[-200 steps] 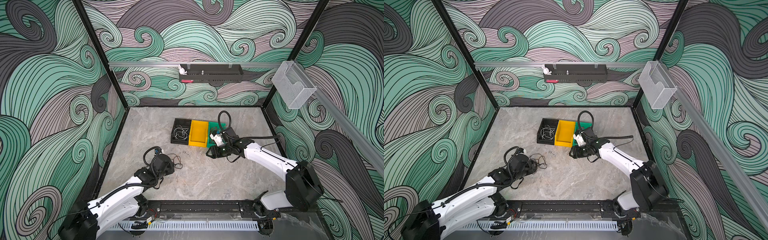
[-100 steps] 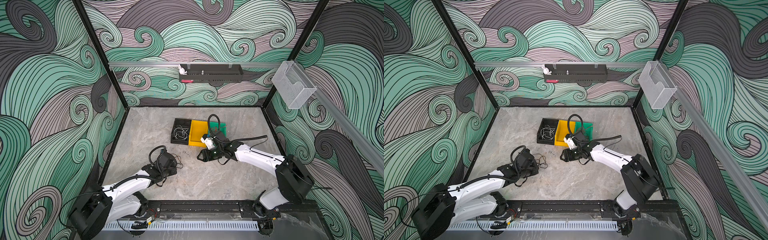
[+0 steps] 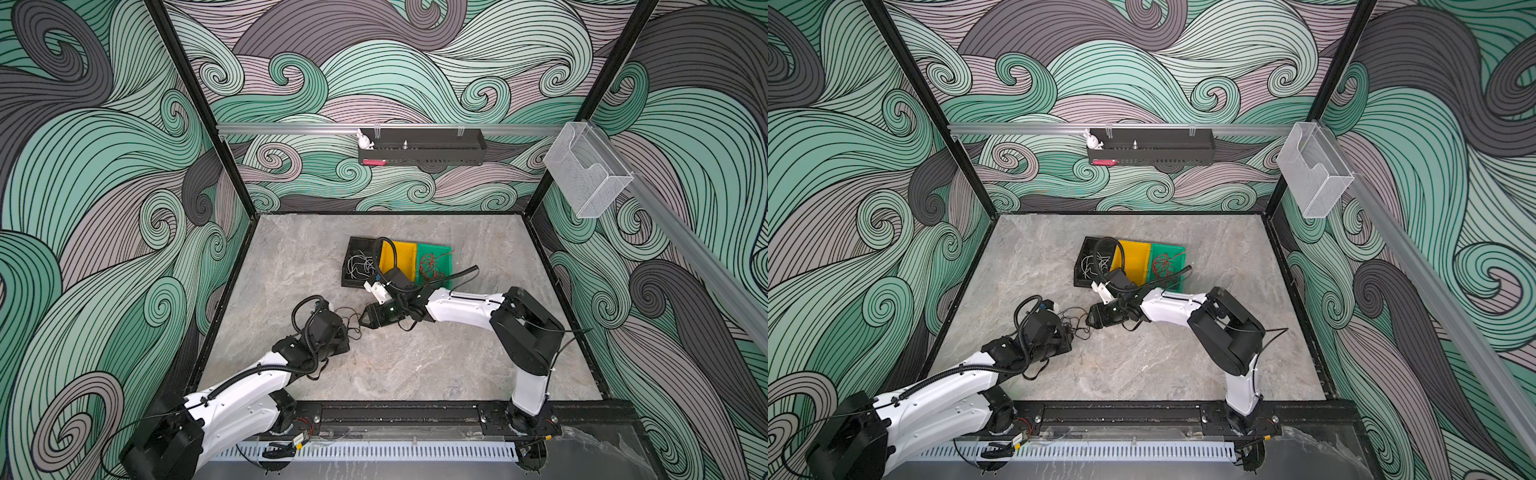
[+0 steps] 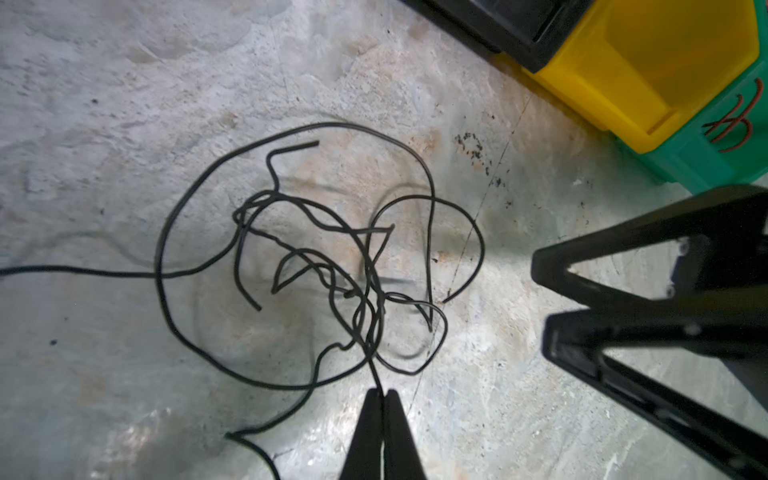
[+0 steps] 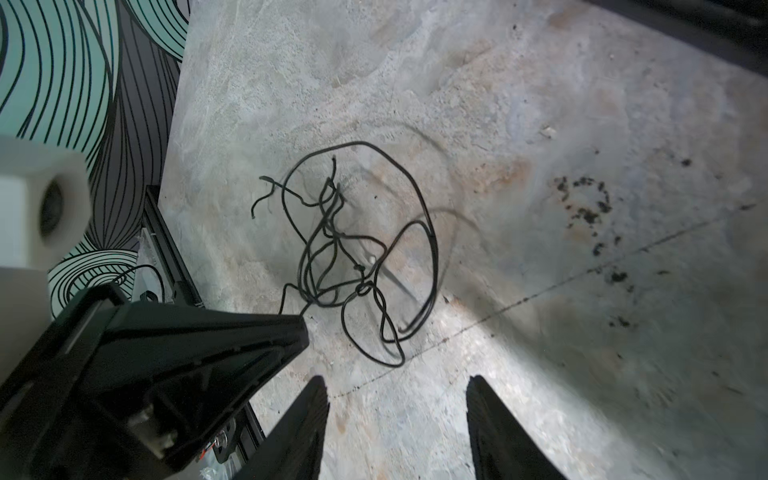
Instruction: Untangle the cables
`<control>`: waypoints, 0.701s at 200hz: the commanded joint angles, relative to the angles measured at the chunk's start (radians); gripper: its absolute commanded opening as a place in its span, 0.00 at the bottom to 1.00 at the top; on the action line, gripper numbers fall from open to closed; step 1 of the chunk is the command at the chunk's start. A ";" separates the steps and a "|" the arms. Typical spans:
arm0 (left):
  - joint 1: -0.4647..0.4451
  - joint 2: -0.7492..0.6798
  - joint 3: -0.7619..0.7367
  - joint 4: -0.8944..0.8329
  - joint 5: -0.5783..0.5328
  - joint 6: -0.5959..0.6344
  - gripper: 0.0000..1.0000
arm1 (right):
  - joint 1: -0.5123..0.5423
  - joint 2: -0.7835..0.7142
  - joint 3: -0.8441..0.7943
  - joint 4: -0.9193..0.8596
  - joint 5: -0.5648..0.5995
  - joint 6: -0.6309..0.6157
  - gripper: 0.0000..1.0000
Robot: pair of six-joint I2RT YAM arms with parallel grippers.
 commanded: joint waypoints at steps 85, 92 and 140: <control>0.008 -0.058 -0.016 -0.024 -0.022 -0.022 0.00 | 0.017 0.086 0.033 0.064 0.076 0.053 0.16; 0.008 -0.064 -0.018 -0.024 -0.023 -0.022 0.00 | 0.015 0.076 0.026 0.056 0.087 0.046 0.14; 0.008 -0.119 -0.032 -0.024 -0.029 -0.028 0.00 | -0.002 -0.026 -0.061 0.045 0.148 0.015 0.00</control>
